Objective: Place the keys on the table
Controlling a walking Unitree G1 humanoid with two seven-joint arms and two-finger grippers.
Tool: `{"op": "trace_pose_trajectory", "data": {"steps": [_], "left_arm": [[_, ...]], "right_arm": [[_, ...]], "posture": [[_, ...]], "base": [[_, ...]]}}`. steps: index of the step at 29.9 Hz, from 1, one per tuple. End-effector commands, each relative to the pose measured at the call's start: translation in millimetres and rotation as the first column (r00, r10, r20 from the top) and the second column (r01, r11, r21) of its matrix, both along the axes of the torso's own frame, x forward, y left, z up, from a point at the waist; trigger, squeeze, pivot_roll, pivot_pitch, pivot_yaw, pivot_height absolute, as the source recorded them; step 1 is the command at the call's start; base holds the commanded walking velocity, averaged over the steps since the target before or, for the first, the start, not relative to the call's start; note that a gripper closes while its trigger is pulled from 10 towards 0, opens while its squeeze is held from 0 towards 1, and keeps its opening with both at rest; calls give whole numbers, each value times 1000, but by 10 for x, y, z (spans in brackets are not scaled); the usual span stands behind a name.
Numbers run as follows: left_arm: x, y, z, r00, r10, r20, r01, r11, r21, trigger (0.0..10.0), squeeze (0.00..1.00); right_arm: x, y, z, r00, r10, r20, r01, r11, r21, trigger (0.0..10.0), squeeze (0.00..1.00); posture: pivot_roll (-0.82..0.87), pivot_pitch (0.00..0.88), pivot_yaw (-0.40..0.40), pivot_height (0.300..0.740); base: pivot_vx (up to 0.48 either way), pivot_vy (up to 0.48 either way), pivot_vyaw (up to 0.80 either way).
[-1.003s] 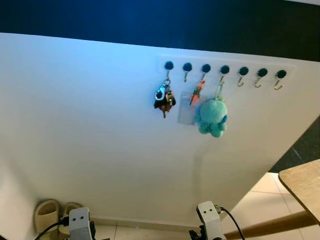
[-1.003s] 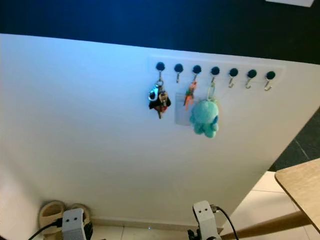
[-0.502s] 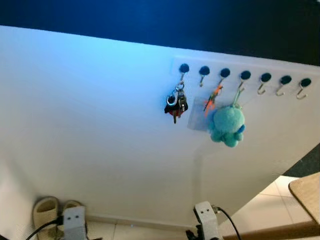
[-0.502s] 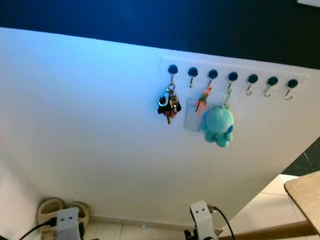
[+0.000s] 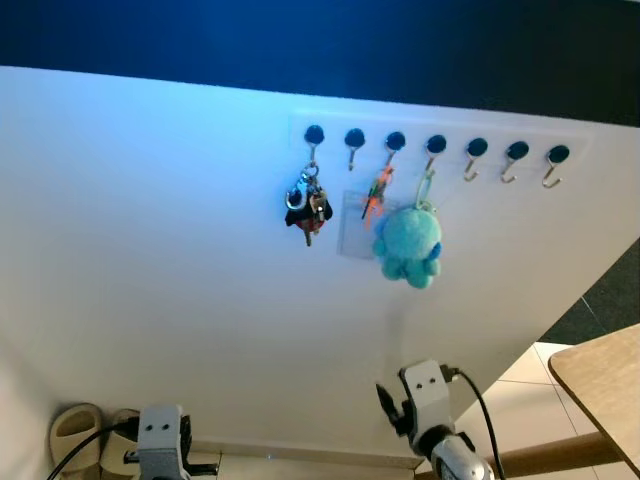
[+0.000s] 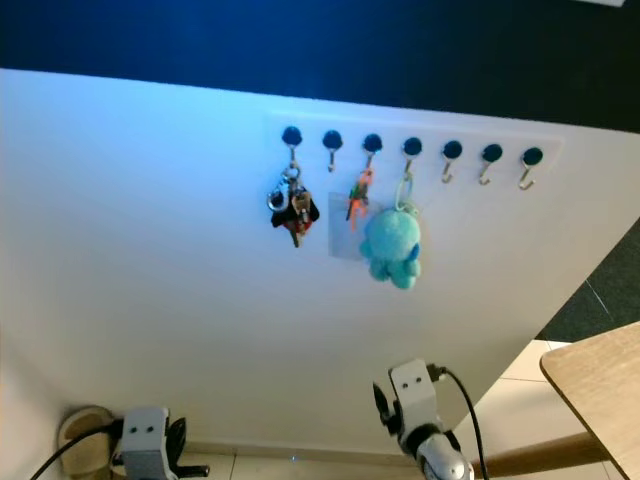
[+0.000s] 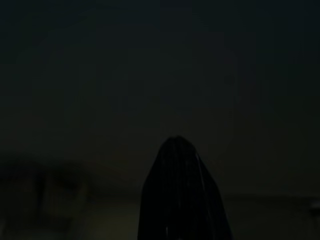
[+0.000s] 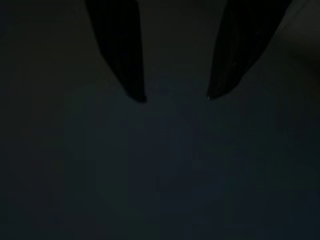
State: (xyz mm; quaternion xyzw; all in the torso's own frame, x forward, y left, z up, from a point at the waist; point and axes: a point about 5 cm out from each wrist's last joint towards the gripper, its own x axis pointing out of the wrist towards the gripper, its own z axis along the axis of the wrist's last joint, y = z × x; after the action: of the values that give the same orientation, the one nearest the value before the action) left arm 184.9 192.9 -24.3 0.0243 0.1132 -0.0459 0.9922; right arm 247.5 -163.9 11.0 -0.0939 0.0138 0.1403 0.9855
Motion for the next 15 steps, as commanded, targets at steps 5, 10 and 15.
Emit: {"op": "trace_pose_trajectory", "data": {"steps": [5,10,15], "left_arm": [[74,-115,341,966,-191,175,184,981,56,10000,0],[145,-210,687,908,-296,296,269,954,129,10000,0],[240,-269,1009,869,-294,398,271,956,115,10000,0]], "right_arm": [[-32,3,405,960,12,280,-18,1000,17,10000,0],[-93,-46,812,897,-11,443,-31,996,88,10000,0],[-131,-41,1107,850,7,526,-83,989,121,10000,1000]], "posture": [[72,53,-71,740],[77,56,-63,740],[84,58,-55,740]], "base": [[0,0,0],[0,0,0],[0,0,0]]}}
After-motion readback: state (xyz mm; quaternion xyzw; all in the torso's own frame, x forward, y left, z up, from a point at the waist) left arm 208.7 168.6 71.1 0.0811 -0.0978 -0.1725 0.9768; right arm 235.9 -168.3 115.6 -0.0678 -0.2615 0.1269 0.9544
